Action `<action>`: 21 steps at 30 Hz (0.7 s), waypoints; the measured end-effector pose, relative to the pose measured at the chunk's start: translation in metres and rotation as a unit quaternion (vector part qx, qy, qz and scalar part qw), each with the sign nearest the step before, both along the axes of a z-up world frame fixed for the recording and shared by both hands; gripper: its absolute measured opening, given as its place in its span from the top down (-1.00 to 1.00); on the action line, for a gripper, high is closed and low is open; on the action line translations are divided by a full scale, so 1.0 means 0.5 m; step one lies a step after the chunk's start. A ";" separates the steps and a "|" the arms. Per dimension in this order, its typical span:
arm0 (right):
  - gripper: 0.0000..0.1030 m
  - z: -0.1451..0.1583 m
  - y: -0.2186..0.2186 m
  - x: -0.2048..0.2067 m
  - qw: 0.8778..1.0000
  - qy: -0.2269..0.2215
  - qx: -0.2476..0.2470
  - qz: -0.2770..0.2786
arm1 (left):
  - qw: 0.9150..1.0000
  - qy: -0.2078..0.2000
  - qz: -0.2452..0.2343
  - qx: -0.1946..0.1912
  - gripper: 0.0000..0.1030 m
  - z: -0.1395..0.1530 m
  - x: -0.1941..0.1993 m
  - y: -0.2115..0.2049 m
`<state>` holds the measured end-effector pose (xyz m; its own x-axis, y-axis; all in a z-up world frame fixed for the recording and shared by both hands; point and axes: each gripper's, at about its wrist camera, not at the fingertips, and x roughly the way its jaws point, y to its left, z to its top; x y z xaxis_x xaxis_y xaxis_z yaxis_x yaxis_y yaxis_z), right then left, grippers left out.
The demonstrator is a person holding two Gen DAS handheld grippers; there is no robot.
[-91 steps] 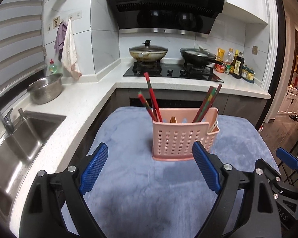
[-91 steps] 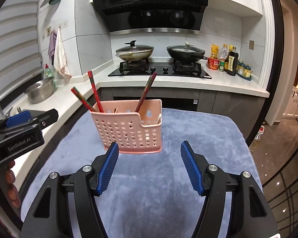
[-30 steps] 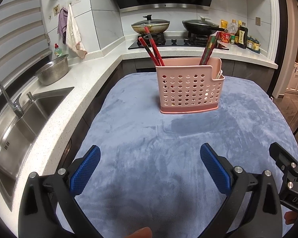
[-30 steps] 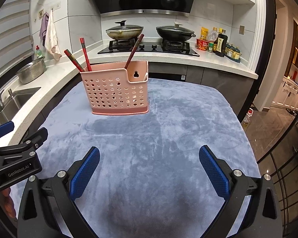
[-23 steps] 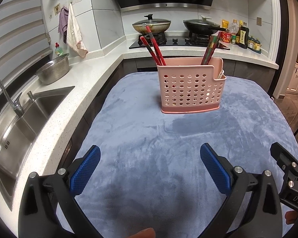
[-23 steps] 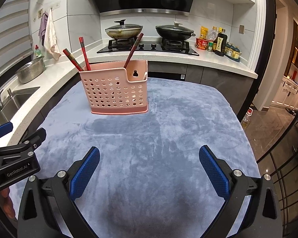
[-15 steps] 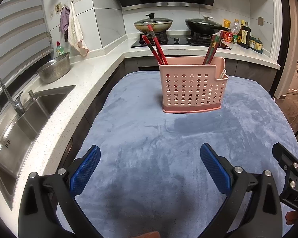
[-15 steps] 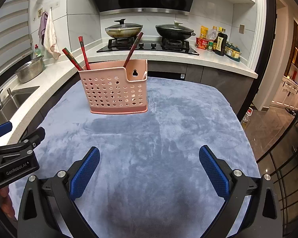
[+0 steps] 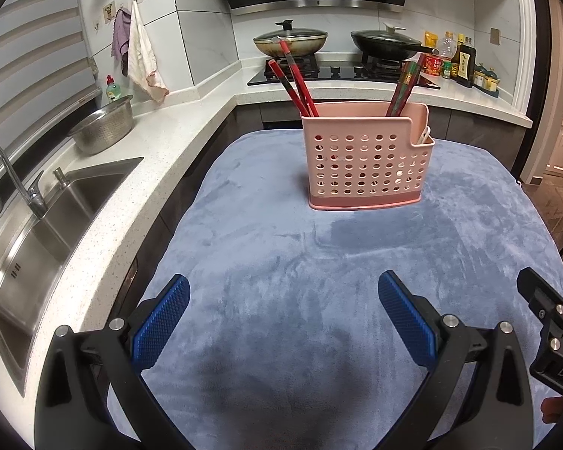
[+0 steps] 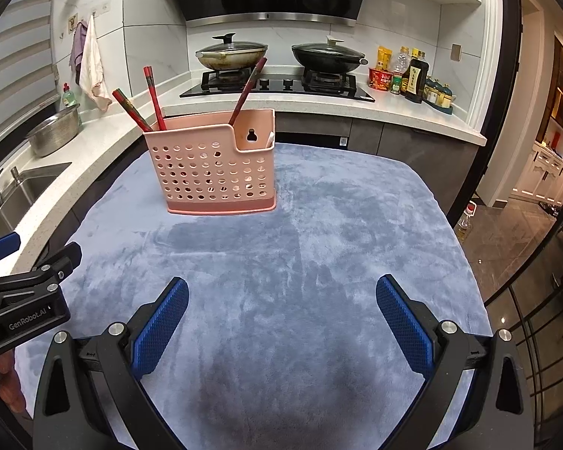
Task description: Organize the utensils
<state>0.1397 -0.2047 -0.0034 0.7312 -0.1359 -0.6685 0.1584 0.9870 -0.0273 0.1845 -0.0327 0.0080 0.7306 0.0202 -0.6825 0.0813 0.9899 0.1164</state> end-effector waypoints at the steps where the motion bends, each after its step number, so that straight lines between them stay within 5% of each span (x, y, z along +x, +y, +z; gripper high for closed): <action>1: -0.87 0.000 0.000 0.001 1.000 0.001 0.000 -0.001 | 1.000 0.000 -0.001 0.000 -0.86 -0.001 0.001 0.000; 21: -0.87 -0.009 0.000 0.011 1.000 0.009 0.004 -0.003 | 1.000 0.002 0.003 0.005 -0.86 -0.006 0.013 0.007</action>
<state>0.1450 -0.2048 -0.0081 0.7179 -0.1349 -0.6829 0.1633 0.9863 -0.0232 0.1909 -0.0293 0.0050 0.7280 0.0315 -0.6849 0.0753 0.9892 0.1255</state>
